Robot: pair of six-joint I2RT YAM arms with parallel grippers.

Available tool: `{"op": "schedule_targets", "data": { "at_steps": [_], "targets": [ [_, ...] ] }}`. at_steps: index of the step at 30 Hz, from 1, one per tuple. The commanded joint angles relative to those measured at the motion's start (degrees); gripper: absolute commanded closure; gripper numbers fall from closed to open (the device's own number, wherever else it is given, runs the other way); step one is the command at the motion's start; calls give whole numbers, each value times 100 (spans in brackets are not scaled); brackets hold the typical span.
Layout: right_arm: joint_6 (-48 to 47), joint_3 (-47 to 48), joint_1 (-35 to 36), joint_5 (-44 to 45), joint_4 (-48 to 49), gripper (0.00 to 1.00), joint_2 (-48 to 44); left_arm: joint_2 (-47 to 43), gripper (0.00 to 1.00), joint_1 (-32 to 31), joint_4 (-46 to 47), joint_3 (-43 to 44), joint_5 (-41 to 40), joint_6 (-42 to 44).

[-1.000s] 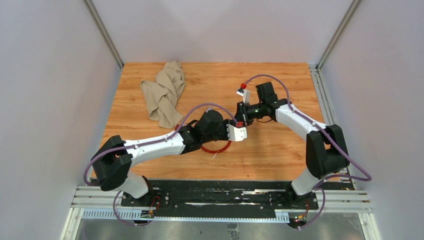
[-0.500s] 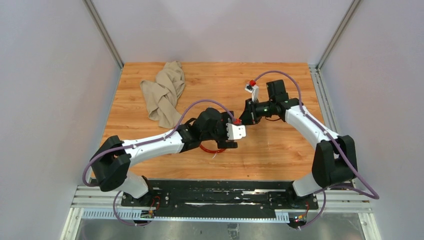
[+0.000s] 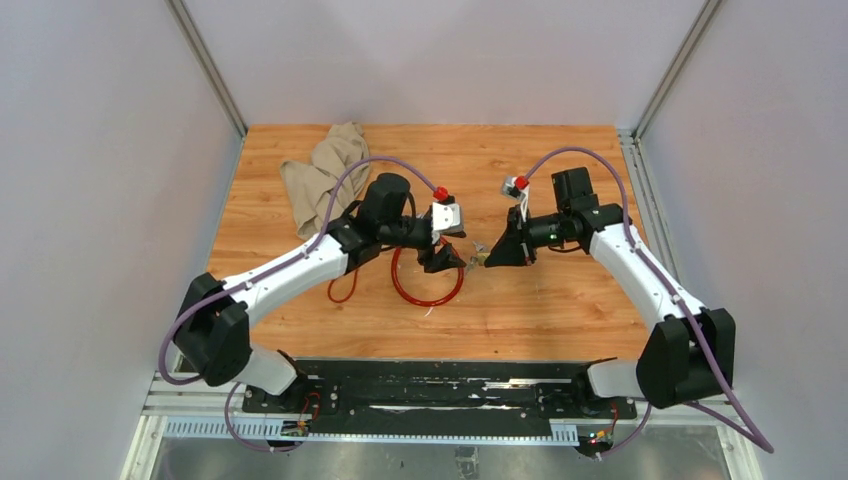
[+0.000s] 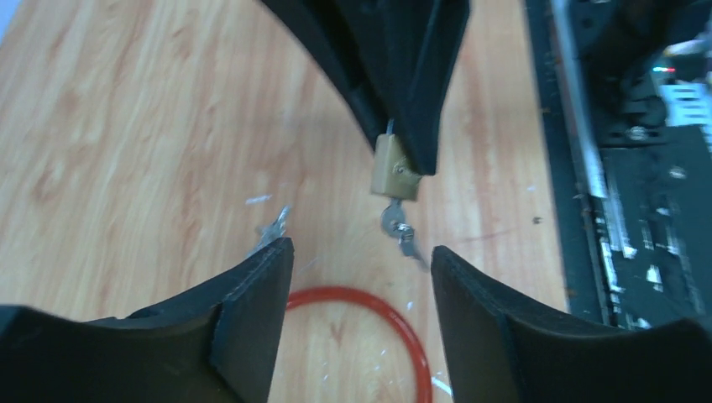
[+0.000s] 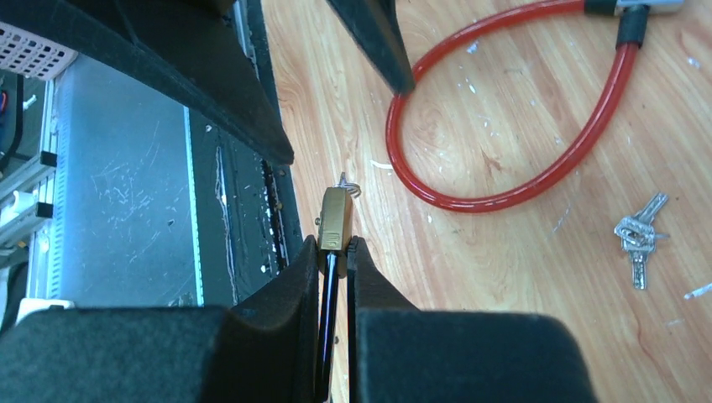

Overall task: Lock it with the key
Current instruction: Lock the lock.

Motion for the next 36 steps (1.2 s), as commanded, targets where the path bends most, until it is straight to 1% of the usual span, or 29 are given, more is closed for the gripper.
{"op": "schedule_targets", "data": {
  "at_steps": [1, 3, 4, 6, 9, 14, 20, 23, 27, 29, 32, 36],
  "targets": [
    [-591, -18, 115, -450, -265, 99, -283, 376, 39, 1, -621, 586, 1379, -320],
    [-606, -16, 152, -434, -257, 99, -329, 588, 47, 1, -980, 811, 1699, -303],
    [-616, -20, 156, -429, -262, 99, -341, 683, 49, 1, -1141, 917, 1835, -302],
    [-632, -20, 183, -424, -257, 99, -368, 858, 50, 1, -1331, 1050, 2003, -318],
    [-628, -24, 213, -414, -258, 99, -382, 1006, 53, 1, -1361, 1101, 2128, -390],
    [-605, -26, 253, -406, -236, 99, -360, 1091, 65, -3, -1244, 1085, 2109, -508],
    [-584, -48, 323, -293, -172, 99, -333, 1221, 75, -12, -1070, 1127, 2139, -787],
    [-608, -63, 359, -206, -163, 99, -376, 1291, 79, -16, -1083, 1185, 2131, -860],
    [-657, -103, 390, -83, -161, 99, -451, 1377, 79, -15, -1085, 1247, 2130, -980],
    [-767, -162, 387, 3, -168, 99, -507, 1411, 82, -12, -1117, 1286, 2111, -1018],
    [-998, -274, 386, 114, -189, 99, -663, 1462, 90, -8, -1171, 1317, 2125, -1059],
    [-1430, -191, 386, 298, -478, 99, -769, 1572, 99, -10, -1174, 1314, 2188, -1234]
  ]
}}
